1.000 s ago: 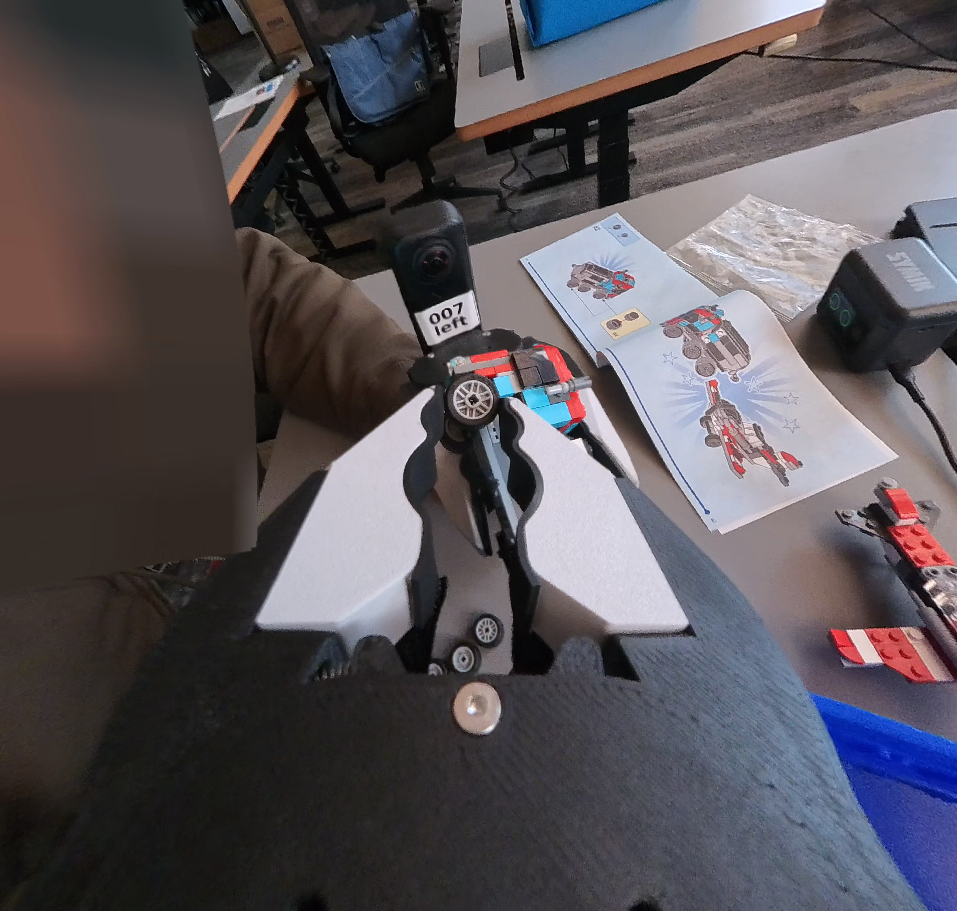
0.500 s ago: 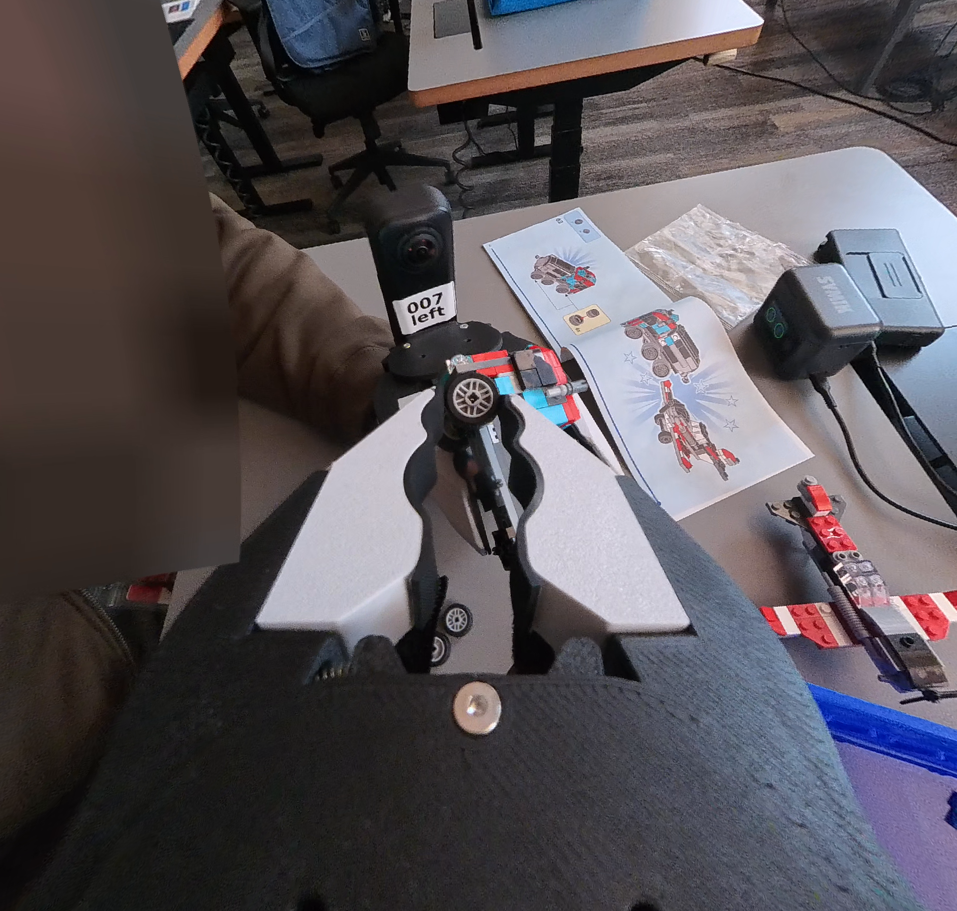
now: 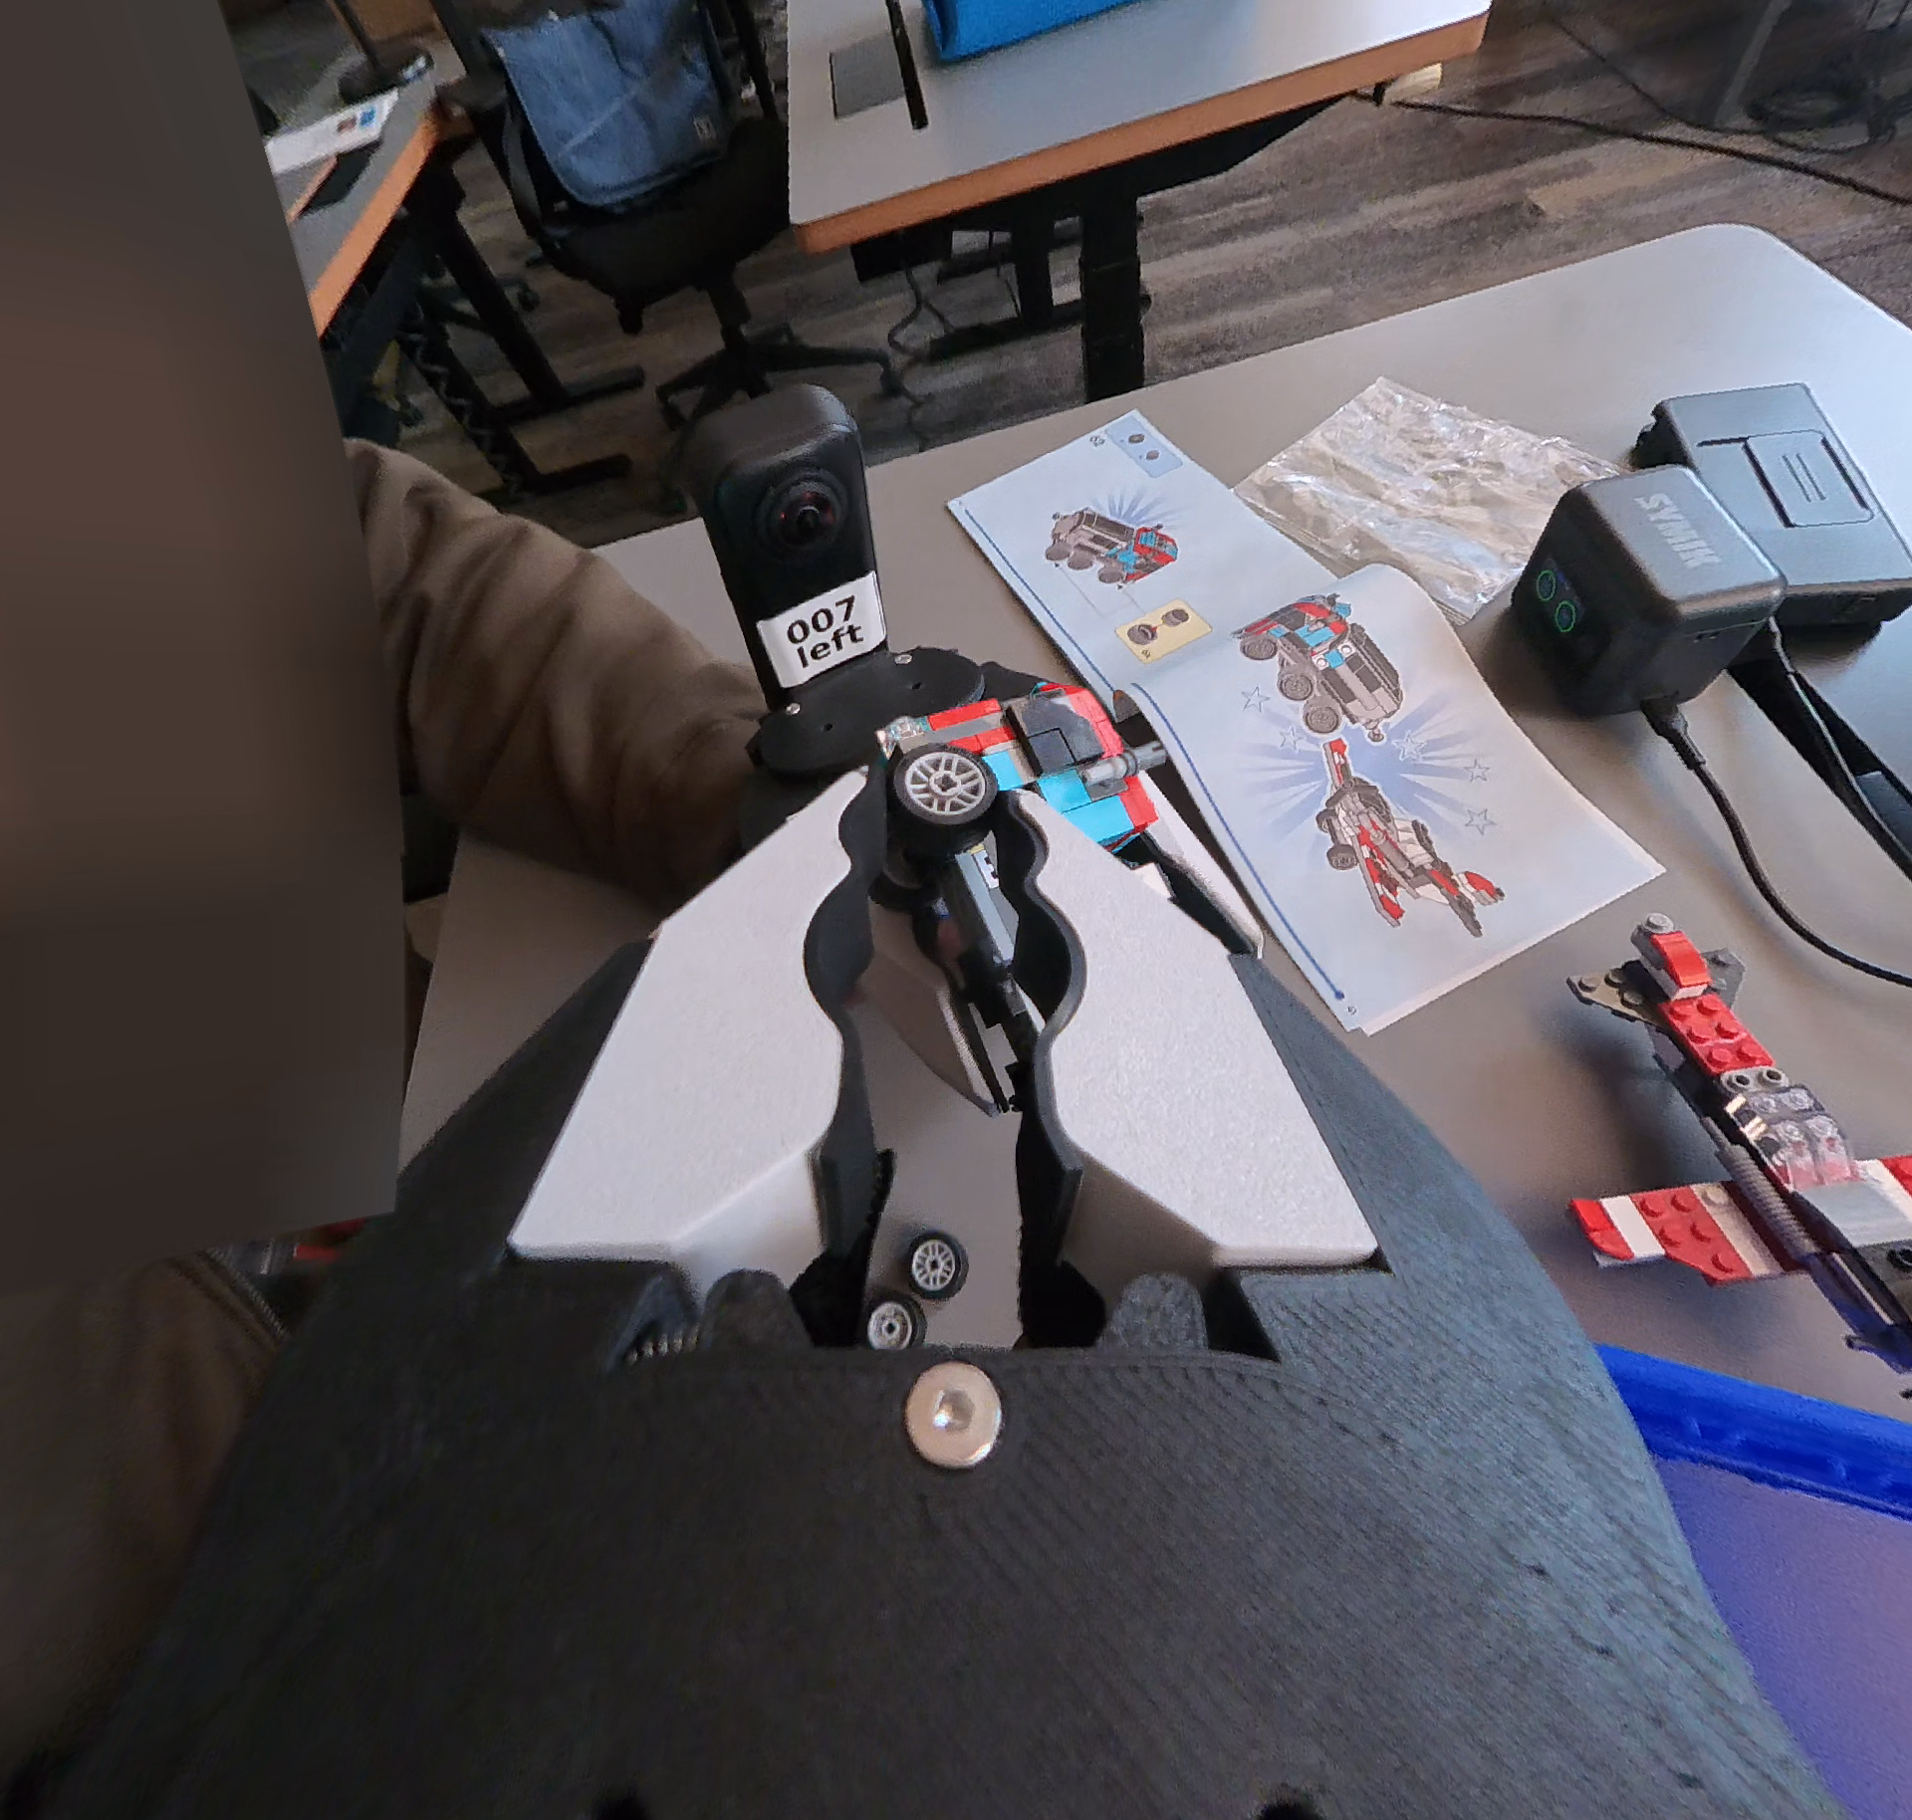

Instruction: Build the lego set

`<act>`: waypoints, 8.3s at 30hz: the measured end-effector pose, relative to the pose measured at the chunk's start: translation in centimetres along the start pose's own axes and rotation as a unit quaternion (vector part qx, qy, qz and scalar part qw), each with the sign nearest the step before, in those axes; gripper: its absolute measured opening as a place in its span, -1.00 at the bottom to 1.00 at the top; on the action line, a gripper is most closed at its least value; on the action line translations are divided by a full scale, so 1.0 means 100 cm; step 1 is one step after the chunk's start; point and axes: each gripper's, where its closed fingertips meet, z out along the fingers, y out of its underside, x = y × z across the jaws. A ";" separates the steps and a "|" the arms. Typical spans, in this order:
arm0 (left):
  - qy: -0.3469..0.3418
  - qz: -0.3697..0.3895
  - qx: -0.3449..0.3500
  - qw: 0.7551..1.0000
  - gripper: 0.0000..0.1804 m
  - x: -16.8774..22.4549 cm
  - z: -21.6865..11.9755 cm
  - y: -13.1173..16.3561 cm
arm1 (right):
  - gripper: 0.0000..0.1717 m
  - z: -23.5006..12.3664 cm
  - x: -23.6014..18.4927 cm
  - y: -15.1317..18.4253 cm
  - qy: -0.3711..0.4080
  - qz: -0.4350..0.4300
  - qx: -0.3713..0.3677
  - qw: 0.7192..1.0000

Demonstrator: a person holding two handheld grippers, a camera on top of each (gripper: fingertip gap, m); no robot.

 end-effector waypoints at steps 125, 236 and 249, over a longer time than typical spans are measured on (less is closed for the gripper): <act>-0.075 0.045 0.084 0.993 -0.31 -0.019 -0.015 -0.030 | -0.74 0.020 -0.002 -0.026 0.097 0.073 0.222 0.968; 0.166 -0.043 -0.126 0.977 -0.33 0.057 0.006 0.038 | -0.75 -0.032 -0.023 0.037 -0.051 0.034 -0.087 0.994; 0.115 -0.038 -0.124 0.985 -0.33 0.043 0.007 0.037 | -0.74 -0.028 -0.013 0.035 -0.007 0.075 -0.082 0.994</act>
